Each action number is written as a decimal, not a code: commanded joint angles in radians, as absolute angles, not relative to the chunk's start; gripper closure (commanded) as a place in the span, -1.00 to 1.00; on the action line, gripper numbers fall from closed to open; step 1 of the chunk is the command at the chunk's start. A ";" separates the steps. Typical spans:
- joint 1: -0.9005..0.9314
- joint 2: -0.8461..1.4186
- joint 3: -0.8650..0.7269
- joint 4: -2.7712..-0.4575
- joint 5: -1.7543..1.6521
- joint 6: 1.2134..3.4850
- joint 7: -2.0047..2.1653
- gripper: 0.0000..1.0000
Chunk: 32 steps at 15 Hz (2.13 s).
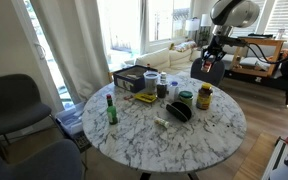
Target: Put the small container with the red lid on the table.
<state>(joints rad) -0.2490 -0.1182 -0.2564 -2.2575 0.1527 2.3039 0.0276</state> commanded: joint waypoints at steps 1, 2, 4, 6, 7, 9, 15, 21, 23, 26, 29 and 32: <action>-0.183 -0.217 -0.194 -2.318 0.152 2.293 -0.044 0.50; -0.211 -0.152 -0.219 -2.265 0.153 2.301 -0.007 0.00; -0.180 -0.184 -0.188 -2.282 0.152 2.301 -0.009 0.00; -0.176 -0.197 -0.186 -2.292 0.152 2.301 -0.013 0.00; -0.178 -0.198 -0.188 -2.294 0.152 2.301 -0.020 0.00; -0.179 -0.198 -0.192 -2.297 0.152 2.301 -0.025 0.50; 0.010 -0.099 -0.040 -2.287 0.256 2.445 -0.121 0.50; 0.094 0.124 0.065 -2.204 0.450 2.503 -0.320 0.50; 0.085 0.074 0.082 -2.245 0.399 2.525 -0.251 0.00; 0.076 0.125 0.088 -2.217 0.415 2.526 -0.285 0.00; 0.078 0.151 0.092 -2.202 0.413 2.529 -0.286 0.50; 0.084 0.216 0.095 -2.194 0.373 2.555 -0.223 0.50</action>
<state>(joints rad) 0.0922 0.1506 0.0804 -2.2086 0.4109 2.5274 -0.2766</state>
